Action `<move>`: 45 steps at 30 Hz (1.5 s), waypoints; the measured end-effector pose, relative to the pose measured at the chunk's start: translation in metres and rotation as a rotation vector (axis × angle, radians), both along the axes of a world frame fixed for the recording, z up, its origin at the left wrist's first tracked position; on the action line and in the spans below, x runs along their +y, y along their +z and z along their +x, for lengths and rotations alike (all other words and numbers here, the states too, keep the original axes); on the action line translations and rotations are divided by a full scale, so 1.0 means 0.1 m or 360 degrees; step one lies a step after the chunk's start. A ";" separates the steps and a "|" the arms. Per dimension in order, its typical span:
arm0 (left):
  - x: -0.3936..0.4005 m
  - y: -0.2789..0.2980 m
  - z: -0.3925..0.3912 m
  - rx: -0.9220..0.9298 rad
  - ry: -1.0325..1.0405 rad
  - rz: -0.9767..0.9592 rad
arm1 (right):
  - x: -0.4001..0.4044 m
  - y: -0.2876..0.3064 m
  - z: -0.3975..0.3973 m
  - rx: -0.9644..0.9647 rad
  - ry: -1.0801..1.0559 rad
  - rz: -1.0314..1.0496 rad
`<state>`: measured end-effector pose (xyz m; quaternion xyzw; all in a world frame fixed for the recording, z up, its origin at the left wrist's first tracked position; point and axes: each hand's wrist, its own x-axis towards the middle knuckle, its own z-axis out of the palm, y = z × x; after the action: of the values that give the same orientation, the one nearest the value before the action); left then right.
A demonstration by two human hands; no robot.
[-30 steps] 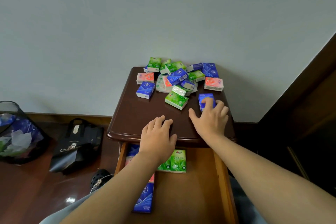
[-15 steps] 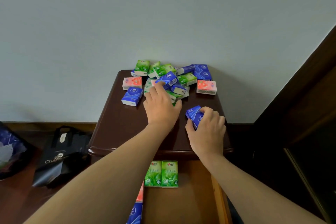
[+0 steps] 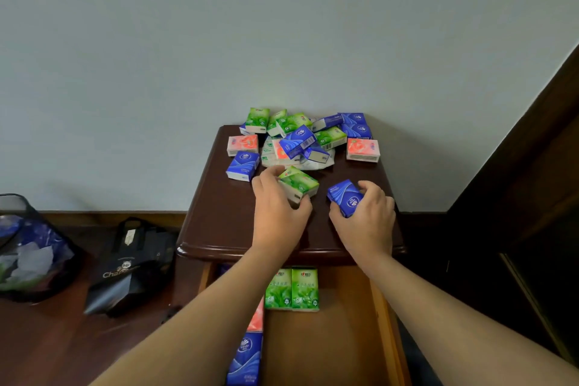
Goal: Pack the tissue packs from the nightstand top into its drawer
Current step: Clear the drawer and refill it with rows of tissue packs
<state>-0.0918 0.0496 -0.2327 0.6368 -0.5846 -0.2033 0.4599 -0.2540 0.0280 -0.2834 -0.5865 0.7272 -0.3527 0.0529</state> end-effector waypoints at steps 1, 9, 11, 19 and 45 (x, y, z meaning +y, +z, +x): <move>0.13 -0.02 0.04 0.0043 0.0006 0.0036 | 0.01 0.03 -0.02 -0.0069 0.0023 0.0023; 1.07 -0.21 0.34 0.0620 0.0090 0.0299 | 0.53 0.34 -0.16 -0.1188 0.0413 0.0354; 1.29 -0.28 0.38 0.0773 0.0081 0.0366 | 0.76 0.33 -0.13 -0.1460 0.0461 0.0448; 1.94 -0.62 0.62 0.0604 0.0290 0.0466 | 1.65 -0.12 -0.04 -0.1890 0.0398 0.0913; 2.24 -0.86 0.95 0.0707 0.0182 0.0400 | 1.78 -0.79 0.97 -0.1624 -0.0242 0.1153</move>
<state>0.0032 0.2737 -0.3187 0.6606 -0.4024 -0.3828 0.5051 -0.1566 0.2055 -0.3621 -0.2360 0.7233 -0.3222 0.5634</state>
